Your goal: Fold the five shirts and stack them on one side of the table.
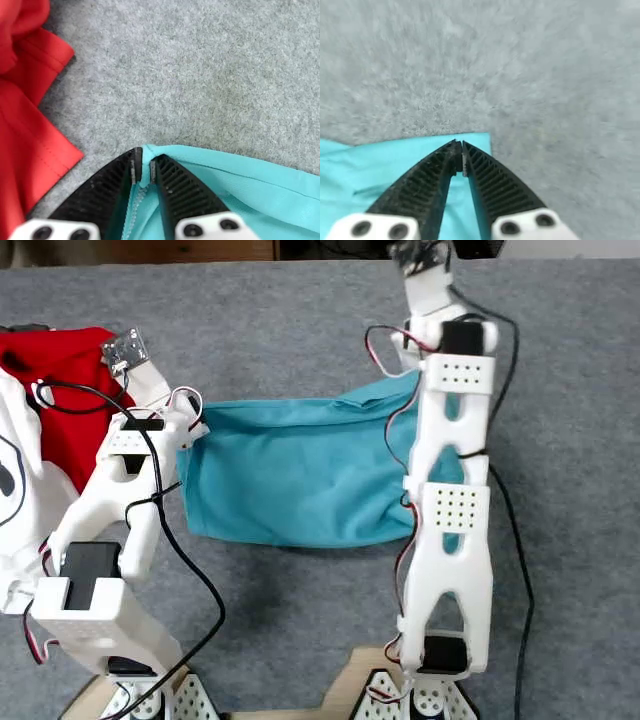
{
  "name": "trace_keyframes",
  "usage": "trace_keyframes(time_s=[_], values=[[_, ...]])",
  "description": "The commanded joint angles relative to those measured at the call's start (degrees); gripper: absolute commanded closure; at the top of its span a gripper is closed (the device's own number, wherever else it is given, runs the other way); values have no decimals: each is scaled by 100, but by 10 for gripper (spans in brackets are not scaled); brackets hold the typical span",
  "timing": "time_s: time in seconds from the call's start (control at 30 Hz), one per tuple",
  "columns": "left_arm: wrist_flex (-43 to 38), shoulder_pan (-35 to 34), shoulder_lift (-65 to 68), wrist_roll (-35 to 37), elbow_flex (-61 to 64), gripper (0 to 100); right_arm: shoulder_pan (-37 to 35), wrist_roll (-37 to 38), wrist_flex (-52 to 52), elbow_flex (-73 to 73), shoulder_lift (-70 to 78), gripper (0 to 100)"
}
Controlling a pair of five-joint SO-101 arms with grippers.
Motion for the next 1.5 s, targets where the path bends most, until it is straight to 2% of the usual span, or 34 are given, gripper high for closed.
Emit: trace_keyframes(time_s=[0.0, 0.07, 0.13, 0.23, 0.53, 0.77, 1.13, 1.3, 1.47], values=[[404, -9, -488, -149, -501, 981, 215, -97, 721, -347, -1130, 994], [1178, -97, -1121, -316, -835, 981, 233, -97, 844, -347, -1675, 994], [1310, -62, -1473, -360, -782, 981, 233, -97, 747, -330, -1991, 994], [905, -18, -1552, -352, -501, 981, 295, -97, 659, -312, -1859, 992], [-105, 35, -1534, -308, 457, 981, 374, -105, 1600, 479, -453, 990], [-448, 185, -1534, -334, 844, 981, 497, -97, 1582, 2062, -462, 992], [-404, 158, -1534, -343, 905, 981, 866, 246, 1582, 5314, -971, 993], [-404, 149, -1534, -343, 905, 981, 1226, 615, 1547, 6765, -1613, 993], [-404, 176, -1534, -343, 905, 981, 1719, 1037, 1380, 8330, -2923, 994]])
